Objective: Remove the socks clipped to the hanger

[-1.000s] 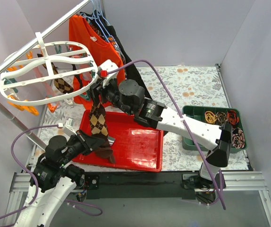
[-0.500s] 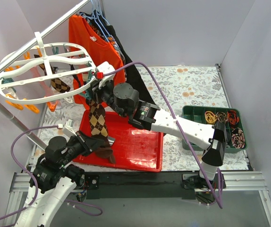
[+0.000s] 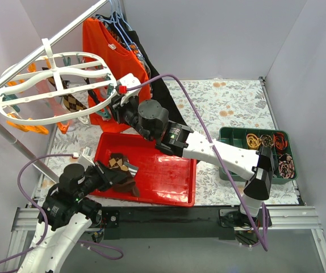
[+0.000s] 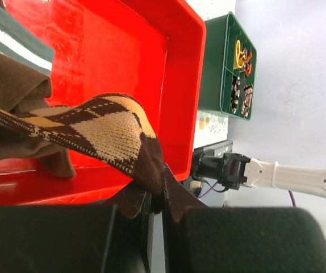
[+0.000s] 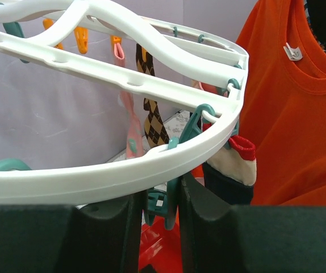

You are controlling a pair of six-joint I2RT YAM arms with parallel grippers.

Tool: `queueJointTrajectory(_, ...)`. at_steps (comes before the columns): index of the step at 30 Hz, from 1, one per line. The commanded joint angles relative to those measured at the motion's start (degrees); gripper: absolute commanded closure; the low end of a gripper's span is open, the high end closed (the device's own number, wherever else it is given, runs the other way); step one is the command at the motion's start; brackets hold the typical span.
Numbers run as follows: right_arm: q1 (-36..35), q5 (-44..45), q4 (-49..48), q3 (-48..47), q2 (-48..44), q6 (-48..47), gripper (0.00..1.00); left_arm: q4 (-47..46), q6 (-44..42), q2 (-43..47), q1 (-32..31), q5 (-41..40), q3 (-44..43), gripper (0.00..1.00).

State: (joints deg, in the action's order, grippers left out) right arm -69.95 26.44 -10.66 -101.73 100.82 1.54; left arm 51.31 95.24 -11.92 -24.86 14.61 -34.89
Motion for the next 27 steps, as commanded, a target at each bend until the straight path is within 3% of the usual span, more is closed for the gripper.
queueJointTrajectory(1, -0.4, 0.5, -3.2, 1.1, -3.5, 1.3, 0.99, 0.5, -0.2, -1.3, -0.1, 3.1, 0.9, 1.0)
queueJointTrajectory(3, -0.4, 0.5, -3.1, 1.8, -3.8, 1.6, 0.99, 0.8, -1.2, -2.7, -0.1, 3.8, 0.8, 0.96)
queueJointTrajectory(4, -0.4, 0.4, -3.1, 2.0, -4.0, 1.6, 0.99, 1.1, -1.5, -3.2, -0.1, 3.8, 0.5, 0.77)
queueJointTrajectory(5, -0.4, 0.4, -3.1, 2.2, -4.0, 1.9, 0.99, 1.8, -1.7, -3.8, -0.1, 3.8, 0.0, 0.65)
queueJointTrajectory(8, -0.4, -0.3, -2.7, 2.4, -4.3, 2.2, 0.99, 2.8, -3.0, -6.1, -0.1, 2.8, -1.0, 0.4)
queueJointTrajectory(13, -0.4, -2.7, -1.3, 2.4, -4.9, 4.1, 0.99, 2.5, -4.1, -7.4, -0.1, 0.3, -3.9, 0.31)
queueJointTrajectory(17, -0.4, -4.5, 0.1, 2.2, -5.3, 5.3, 0.99, -1.2, -3.8, -6.3, -0.1, -1.8, -4.2, 0.3)
queueJointTrajectory(22, -0.9, -6.5, 1.9, 1.6, -5.7, 6.6, 0.97, -10.4, -2.2, -3.5, -0.1, -2.6, -3.6, 0.39)
queueJointTrajectory(27, -1.3, -9.0, 4.4, 0.2, -5.8, 8.4, 0.89, -18.0, -0.2, -2.4, -0.1, -4.6, -3.4, 0.42)
